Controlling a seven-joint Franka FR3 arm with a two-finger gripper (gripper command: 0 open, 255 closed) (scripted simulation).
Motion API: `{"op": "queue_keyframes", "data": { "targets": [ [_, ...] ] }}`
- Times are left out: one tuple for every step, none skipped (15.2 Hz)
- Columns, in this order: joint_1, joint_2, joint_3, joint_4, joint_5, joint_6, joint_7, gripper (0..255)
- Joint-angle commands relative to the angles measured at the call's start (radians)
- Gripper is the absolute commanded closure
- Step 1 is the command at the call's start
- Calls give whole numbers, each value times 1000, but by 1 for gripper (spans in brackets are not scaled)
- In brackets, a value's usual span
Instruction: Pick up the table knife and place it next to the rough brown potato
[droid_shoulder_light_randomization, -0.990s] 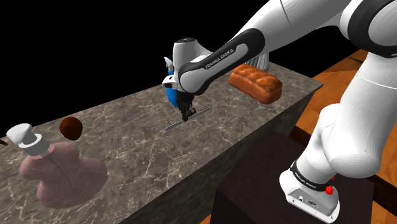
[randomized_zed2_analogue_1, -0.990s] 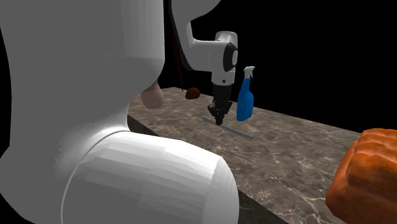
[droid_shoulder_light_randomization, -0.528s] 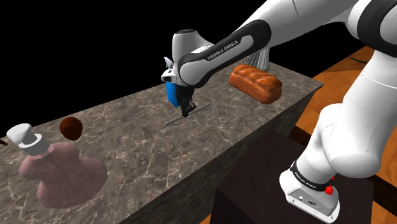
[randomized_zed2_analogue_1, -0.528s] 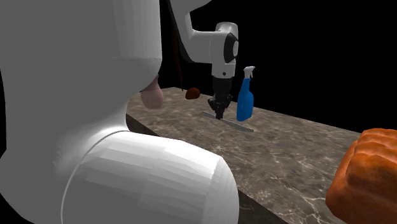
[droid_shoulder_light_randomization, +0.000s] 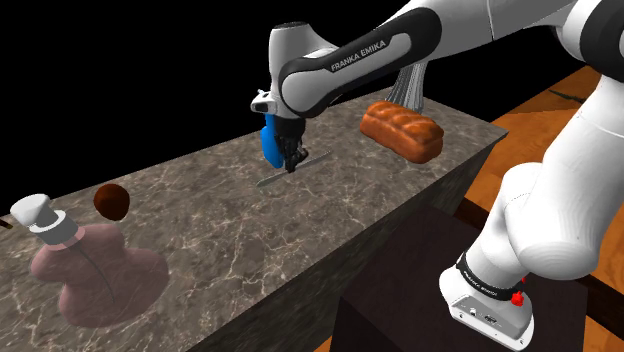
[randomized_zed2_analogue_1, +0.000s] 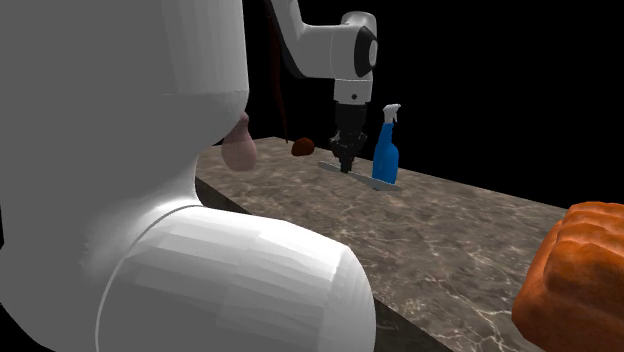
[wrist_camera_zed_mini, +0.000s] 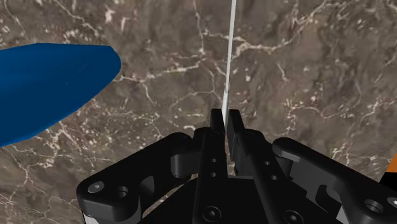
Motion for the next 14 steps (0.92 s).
{"op": "queue_keyframes", "data": {
  "targets": [
    [1,-10,1,16,-1,-26,5,255],
    [1,-15,1,24,-2,-39,5,255],
    [1,-20,1,32,-2,-52,6,255],
    [1,-24,1,41,-3,-65,7,255],
    [1,-28,1,50,-3,-78,8,255],
    [1,-32,1,59,-4,-92,8,255],
    [1,-36,1,69,-4,-105,9,255],
    [1,-39,1,78,-5,-118,10,255],
    [1,-43,1,88,-5,-131,10,255],
    [1,-46,1,98,-6,-144,11,255],
    [1,-49,1,108,-6,-157,12,255],
    [1,-52,1,119,-6,-170,12,255],
    [1,-54,1,129,-7,-184,13,255],
    [1,-56,1,140,-7,-197,14,255]
  ]
}}
